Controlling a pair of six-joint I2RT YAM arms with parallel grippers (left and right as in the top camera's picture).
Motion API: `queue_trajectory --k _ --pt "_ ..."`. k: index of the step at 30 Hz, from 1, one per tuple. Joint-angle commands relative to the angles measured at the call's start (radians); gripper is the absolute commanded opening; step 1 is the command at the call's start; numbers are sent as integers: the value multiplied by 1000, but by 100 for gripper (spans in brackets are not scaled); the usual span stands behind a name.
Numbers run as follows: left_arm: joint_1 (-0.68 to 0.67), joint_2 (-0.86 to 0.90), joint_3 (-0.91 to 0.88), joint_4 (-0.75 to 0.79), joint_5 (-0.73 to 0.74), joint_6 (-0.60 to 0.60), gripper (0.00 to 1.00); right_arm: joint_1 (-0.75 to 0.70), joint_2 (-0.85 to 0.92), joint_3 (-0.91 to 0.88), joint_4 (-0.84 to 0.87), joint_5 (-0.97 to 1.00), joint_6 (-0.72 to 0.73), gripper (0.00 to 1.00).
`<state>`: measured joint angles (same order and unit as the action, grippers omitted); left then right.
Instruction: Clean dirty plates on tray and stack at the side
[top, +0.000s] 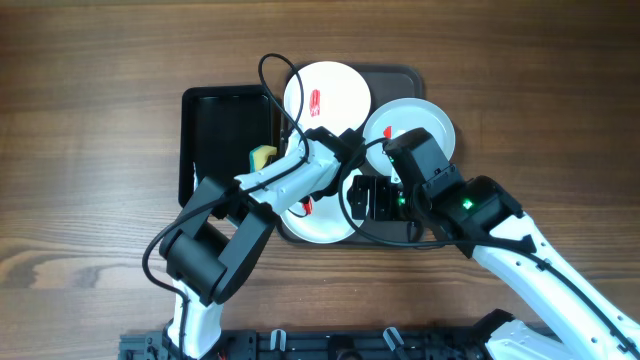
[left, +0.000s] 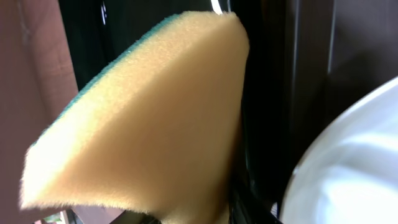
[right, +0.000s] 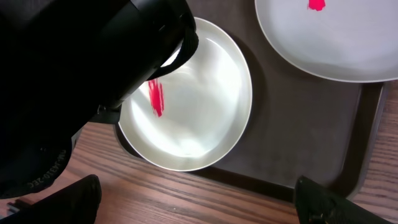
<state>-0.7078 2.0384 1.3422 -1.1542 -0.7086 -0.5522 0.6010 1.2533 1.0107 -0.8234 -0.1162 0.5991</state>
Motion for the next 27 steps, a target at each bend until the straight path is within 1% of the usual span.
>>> queue_trajectory --k 1,11,20,22,25,27 --pt "-8 15 13 0 130 -3 31 -1 13 15 3 -16 6 99" --pt "-4 -60 53 1 230 -2 44 -1 13 15 -1 -16 6 100" --pt "32 -84 55 43 416 0 43 -1 13 15 -4 -16 6 100" --pt "42 -89 55 47 451 29 43 -1 13 15 -6 -16 6 99" --pt "56 -106 55 53 497 29 43 -1 13 15 -8 -16 6 100" --pt "66 -120 55 74 555 55 43 -1 13 15 -8 -16 6 100"
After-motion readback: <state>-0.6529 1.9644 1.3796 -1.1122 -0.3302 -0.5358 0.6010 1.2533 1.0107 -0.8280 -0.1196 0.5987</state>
